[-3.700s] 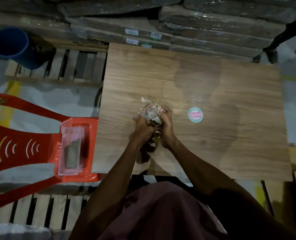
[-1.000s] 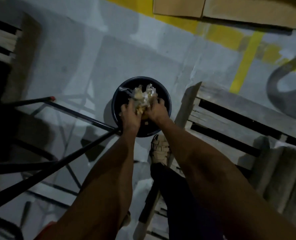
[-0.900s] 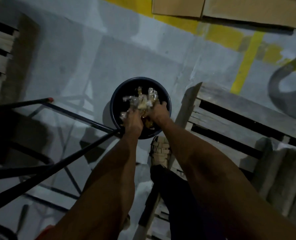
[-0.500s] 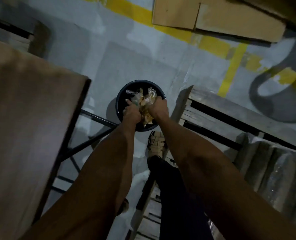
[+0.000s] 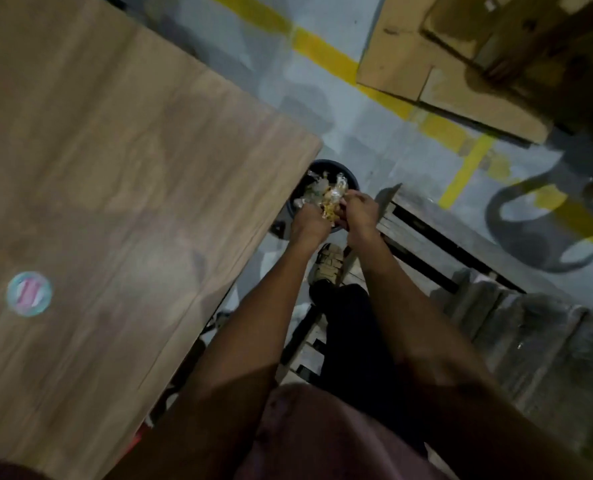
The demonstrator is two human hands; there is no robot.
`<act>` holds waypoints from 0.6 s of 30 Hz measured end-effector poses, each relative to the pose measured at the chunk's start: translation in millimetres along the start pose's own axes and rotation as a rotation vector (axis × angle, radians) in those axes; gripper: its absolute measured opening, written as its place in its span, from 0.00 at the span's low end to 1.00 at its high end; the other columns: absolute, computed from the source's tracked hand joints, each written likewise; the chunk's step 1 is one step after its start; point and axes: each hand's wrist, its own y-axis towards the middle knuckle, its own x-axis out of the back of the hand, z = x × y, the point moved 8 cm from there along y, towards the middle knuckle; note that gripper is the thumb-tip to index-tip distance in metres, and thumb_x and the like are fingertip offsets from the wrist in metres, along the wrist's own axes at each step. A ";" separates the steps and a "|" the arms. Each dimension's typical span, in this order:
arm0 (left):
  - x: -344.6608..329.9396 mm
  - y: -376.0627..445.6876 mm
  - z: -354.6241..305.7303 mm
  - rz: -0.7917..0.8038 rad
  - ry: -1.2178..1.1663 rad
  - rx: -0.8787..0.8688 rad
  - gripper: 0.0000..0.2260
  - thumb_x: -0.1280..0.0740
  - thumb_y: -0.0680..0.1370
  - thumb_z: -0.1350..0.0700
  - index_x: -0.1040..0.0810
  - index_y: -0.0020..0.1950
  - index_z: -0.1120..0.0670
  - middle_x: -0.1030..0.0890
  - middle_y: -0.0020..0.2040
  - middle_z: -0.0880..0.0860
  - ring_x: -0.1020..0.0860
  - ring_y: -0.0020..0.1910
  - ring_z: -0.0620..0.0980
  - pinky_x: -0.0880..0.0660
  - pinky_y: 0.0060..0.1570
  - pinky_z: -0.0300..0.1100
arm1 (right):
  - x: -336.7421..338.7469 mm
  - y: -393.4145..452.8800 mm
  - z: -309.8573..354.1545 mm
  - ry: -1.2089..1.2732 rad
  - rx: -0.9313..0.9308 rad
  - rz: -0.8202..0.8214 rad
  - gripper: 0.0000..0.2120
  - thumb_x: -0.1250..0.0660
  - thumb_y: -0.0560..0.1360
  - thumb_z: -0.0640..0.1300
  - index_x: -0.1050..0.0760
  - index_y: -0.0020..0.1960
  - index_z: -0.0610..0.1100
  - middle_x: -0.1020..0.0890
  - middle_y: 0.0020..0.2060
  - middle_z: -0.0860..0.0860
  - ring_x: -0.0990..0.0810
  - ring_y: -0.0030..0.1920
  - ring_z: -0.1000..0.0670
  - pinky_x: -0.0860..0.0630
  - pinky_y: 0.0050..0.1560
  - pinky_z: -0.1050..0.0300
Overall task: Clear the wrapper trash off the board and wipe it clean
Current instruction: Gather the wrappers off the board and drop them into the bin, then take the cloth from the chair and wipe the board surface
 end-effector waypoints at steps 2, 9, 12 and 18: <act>25.4 -34.3 1.7 0.009 -0.068 -0.057 0.13 0.37 0.81 0.62 0.19 0.63 0.60 0.18 0.61 0.60 0.20 0.59 0.59 0.23 0.54 0.45 | 9.4 -44.8 14.7 0.021 0.079 -0.029 0.07 0.36 0.71 0.48 0.21 0.45 0.58 0.13 0.52 0.44 0.14 0.53 0.41 0.17 0.57 0.38; 131.7 -146.3 52.3 -0.148 -0.386 -0.148 0.15 0.34 0.82 0.58 0.21 0.69 0.57 0.18 0.62 0.57 0.18 0.57 0.56 0.22 0.55 0.43 | 9.3 -217.1 58.9 0.033 0.336 -0.113 0.12 0.37 0.81 0.39 0.30 0.61 0.51 0.17 0.55 0.41 0.16 0.53 0.40 0.18 0.56 0.40; 169.7 -187.8 107.1 -0.245 -0.579 -0.108 0.16 0.32 0.81 0.57 0.22 0.69 0.57 0.18 0.60 0.60 0.17 0.56 0.57 0.20 0.59 0.48 | -21.9 -277.3 61.3 0.008 0.469 0.006 0.13 0.38 0.83 0.37 0.31 0.66 0.45 0.19 0.54 0.47 0.18 0.54 0.43 0.20 0.56 0.48; 214.4 -272.7 240.5 -0.448 -0.743 -0.033 0.13 0.32 0.82 0.57 0.19 0.67 0.56 0.17 0.62 0.55 0.20 0.58 0.49 0.22 0.63 0.45 | -123.6 -378.8 9.8 -0.250 0.569 0.364 0.15 0.39 0.82 0.39 0.33 0.68 0.49 0.22 0.58 0.48 0.18 0.54 0.40 0.20 0.54 0.44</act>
